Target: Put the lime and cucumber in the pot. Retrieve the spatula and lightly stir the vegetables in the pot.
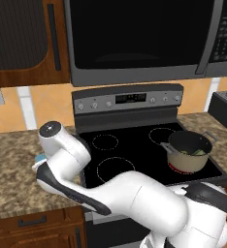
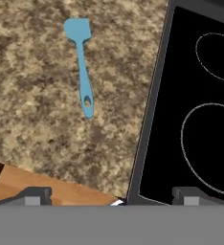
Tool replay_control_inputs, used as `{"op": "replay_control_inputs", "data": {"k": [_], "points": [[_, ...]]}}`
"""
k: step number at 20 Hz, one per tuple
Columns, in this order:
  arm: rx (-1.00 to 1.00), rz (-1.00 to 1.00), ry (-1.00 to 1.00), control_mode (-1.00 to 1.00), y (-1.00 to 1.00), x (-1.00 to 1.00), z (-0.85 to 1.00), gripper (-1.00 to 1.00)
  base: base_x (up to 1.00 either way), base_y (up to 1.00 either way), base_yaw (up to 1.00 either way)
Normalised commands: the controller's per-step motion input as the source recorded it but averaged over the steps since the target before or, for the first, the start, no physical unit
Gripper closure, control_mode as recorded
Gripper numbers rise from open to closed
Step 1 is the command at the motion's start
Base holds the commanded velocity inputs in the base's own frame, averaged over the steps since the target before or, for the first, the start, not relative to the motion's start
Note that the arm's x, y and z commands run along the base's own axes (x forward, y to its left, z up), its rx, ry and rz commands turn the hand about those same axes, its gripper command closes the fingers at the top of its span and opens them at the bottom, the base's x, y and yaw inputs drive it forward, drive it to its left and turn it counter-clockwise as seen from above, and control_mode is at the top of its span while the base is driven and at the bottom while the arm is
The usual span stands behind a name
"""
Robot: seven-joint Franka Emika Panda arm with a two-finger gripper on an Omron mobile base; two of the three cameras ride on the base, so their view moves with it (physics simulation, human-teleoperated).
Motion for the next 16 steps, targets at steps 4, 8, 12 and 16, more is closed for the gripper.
{"op": "replay_control_inputs", "data": {"k": [4,8,12,16], "points": [[0.04,0.00,0.04,-1.00,0.09,0.32,-0.46,-1.00,0.00,0.00,0.00],[0.07,0.00,0.13,-1.00,0.06,0.45,-0.53,-1.00,0.00,0.00,0.00],[0.02,-0.01,0.09,-1.00,0.15,0.36,-0.61,-1.00,0.00,0.00,0.00],[0.00,-0.03,0.04,-1.00,0.27,0.31,-0.52,-1.00,0.00,0.00,0.00]]}}
